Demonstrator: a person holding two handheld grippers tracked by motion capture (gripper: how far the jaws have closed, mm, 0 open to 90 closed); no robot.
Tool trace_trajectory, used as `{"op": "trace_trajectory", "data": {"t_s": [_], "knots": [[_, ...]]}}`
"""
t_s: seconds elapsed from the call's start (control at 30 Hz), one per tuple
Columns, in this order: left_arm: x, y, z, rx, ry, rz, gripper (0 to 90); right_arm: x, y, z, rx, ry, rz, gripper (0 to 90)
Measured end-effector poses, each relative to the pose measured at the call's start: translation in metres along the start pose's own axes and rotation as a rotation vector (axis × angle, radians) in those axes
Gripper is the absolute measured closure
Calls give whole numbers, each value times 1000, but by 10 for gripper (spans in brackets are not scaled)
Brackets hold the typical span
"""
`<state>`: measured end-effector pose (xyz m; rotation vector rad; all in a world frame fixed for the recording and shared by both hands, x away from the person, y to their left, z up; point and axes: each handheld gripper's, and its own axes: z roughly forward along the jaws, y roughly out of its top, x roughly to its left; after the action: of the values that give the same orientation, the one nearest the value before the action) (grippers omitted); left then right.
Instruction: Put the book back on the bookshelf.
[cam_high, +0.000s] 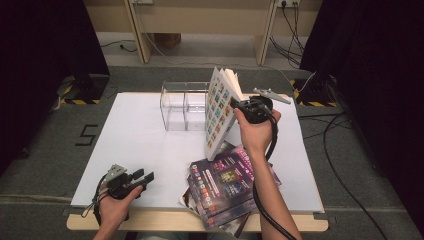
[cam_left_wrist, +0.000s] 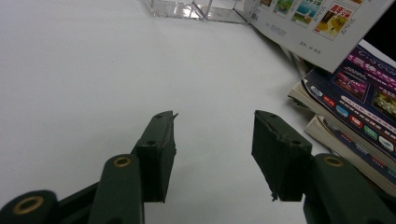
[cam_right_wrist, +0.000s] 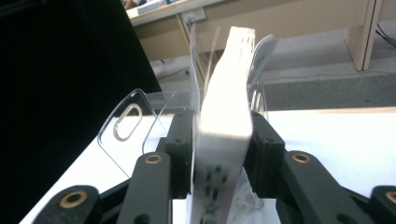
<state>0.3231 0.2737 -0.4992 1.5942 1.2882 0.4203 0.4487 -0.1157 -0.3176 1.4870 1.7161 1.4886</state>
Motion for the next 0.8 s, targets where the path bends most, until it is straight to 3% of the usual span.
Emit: {"op": "trace_trajectory", "data": {"t_s": [0.2,0.63,0.8], "knots": [[1,0,0,1,0,-2,482,-1,3,5,23,-39,6,654],[1,-1,1,4,-5,-3,484,-3,14,18,62,-42,13,692],[1,-1,1,7,-5,-5,486,-1,19,25,86,-54,-6,688]]}}
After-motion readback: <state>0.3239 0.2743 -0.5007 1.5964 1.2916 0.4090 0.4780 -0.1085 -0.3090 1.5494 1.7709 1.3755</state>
